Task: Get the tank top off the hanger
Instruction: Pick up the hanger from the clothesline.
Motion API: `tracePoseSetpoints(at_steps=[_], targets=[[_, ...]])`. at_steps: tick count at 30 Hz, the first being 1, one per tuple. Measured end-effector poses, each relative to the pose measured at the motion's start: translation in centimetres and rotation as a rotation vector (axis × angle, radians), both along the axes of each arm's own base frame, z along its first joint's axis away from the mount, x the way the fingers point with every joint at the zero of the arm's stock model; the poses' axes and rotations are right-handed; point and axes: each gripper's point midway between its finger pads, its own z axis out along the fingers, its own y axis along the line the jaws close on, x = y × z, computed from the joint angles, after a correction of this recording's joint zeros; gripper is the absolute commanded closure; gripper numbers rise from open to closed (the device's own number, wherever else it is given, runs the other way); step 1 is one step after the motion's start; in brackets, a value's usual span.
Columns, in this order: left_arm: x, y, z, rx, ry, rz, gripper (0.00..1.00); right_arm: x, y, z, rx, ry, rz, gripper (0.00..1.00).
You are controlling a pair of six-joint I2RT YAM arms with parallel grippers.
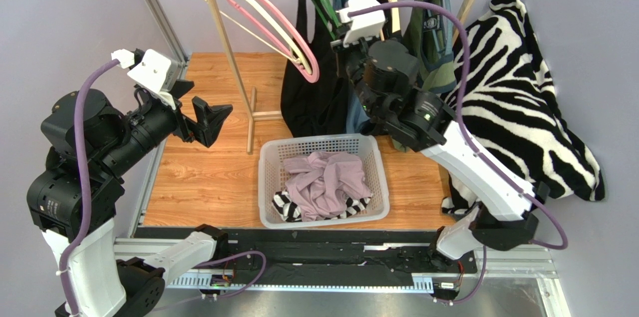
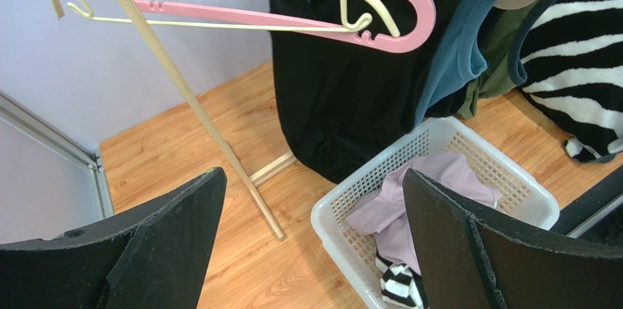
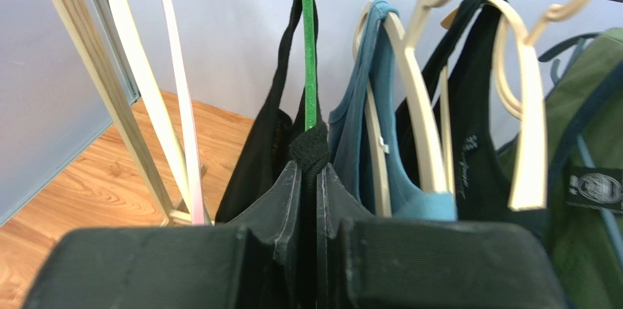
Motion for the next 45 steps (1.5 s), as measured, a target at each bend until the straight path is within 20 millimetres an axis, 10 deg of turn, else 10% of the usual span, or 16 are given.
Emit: tracePoseSetpoints(at_steps=[19, 33, 45], targets=[[-0.1, 0.1, -0.2, 0.01, -0.003, -0.003, 0.01, -13.3, -7.9, 1.1, 0.133, 0.002, 0.349, 1.0], [-0.4, 0.1, -0.3, 0.008, -0.009, -0.006, 0.01, -22.6, -13.5, 14.8, 0.374, -0.291, 0.691, 1.0], [-0.2, 0.0, -0.8, 0.015, -0.001, -0.008, 0.01, -23.9, -12.7, 14.1, 0.328, -0.29, 0.777, 1.0]])
